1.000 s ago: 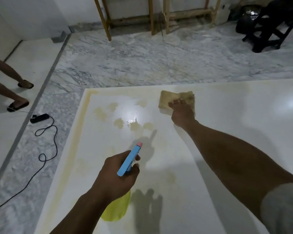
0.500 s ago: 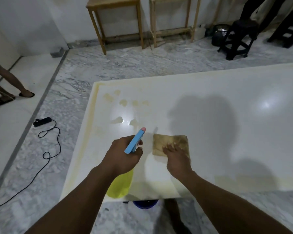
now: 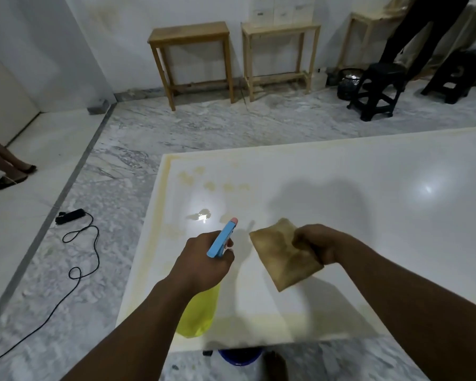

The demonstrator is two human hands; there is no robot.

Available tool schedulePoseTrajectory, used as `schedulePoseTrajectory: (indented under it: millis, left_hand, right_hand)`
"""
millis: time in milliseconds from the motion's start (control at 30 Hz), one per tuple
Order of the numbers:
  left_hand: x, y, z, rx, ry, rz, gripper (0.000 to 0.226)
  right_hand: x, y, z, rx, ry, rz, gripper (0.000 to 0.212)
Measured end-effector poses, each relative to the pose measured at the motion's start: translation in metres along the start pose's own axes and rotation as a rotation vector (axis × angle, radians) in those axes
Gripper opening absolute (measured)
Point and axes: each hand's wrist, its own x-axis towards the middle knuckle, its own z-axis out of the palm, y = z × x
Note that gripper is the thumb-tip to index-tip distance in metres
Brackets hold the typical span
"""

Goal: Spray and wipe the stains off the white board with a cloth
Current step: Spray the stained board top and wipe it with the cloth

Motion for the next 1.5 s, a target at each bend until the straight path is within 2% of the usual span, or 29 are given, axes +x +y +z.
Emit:
schedulePoseTrajectory:
  millis: [100, 167, 300, 400, 500, 567, 633, 700, 800, 933, 1133, 1267, 1333, 1400, 1500]
  left_hand:
    - [0.045, -0.007, -0.001, 0.007, -0.024, -0.03, 0.01]
    - [0.079, -0.013, -0.005, 0.014, -0.023, -0.046, 0.01]
    - [0.126, -0.025, -0.013, -0.012, 0.009, -0.079, 0.011]
    - [0.145, -0.042, -0.018, -0.027, 0.019, -0.074, 0.012]
    - [0.152, -0.062, -0.018, -0.048, 0.011, -0.088, 0.011]
    - [0.152, -0.074, -0.017, -0.055, 0.008, -0.111, 0.013]
    - [0.145, -0.086, -0.017, -0.039, -0.005, -0.141, 0.016]
    - [0.138, -0.091, -0.018, -0.04, -0.018, -0.155, 0.017]
    - [0.121, -0.09, -0.024, -0.026, -0.045, -0.14, 0.016]
    - [0.082, -0.081, -0.04, -0.02, -0.069, -0.079, 0.013]
    - [-0.003, -0.085, -0.059, -0.003, -0.126, -0.003, 0.01]
    - [-0.04, -0.095, -0.07, 0.022, -0.15, 0.008, 0.006]
    - [-0.051, -0.098, -0.078, 0.036, -0.159, 0.028, 0.006]
    - [-0.055, -0.1, -0.088, 0.045, -0.148, 0.055, 0.006]
    - [-0.049, -0.103, -0.103, 0.038, -0.106, 0.059, 0.007]
  right_hand:
    - [0.05, -0.067, -0.016, -0.164, -0.005, 0.001, 0.04]
    - [0.092, -0.124, -0.025, -0.308, 0.072, -0.065, 0.041]
    - [0.165, -0.226, -0.017, -0.654, 0.274, -0.36, 0.025]
    - [0.22, -0.267, -0.001, -0.91, 0.393, -0.566, 0.025]
    - [0.286, -0.253, 0.009, -0.956, 0.38, -0.576, 0.047]
    - [0.314, -0.213, 0.026, -1.041, 0.383, -0.565, 0.051]
    - [0.321, -0.171, 0.043, -1.122, 0.472, -0.636, 0.055]
    - [0.312, -0.14, 0.05, -1.13, 0.485, -0.685, 0.059]
    - [0.271, -0.094, 0.054, -1.144, 0.45, -0.661, 0.06]
    - [0.184, -0.003, 0.089, -1.085, 0.494, -0.665, 0.064]
    - [0.054, 0.114, 0.168, -1.069, 0.503, -0.532, 0.068]
    - [0.004, 0.146, 0.193, -1.059, 0.422, -0.396, 0.061]
    - [-0.009, 0.135, 0.191, -0.971, 0.377, -0.33, 0.045]
    - [-0.02, 0.102, 0.181, -0.734, 0.348, -0.284, 0.023]
    - [-0.02, 0.051, 0.158, -0.25, 0.31, -0.163, 0.022]
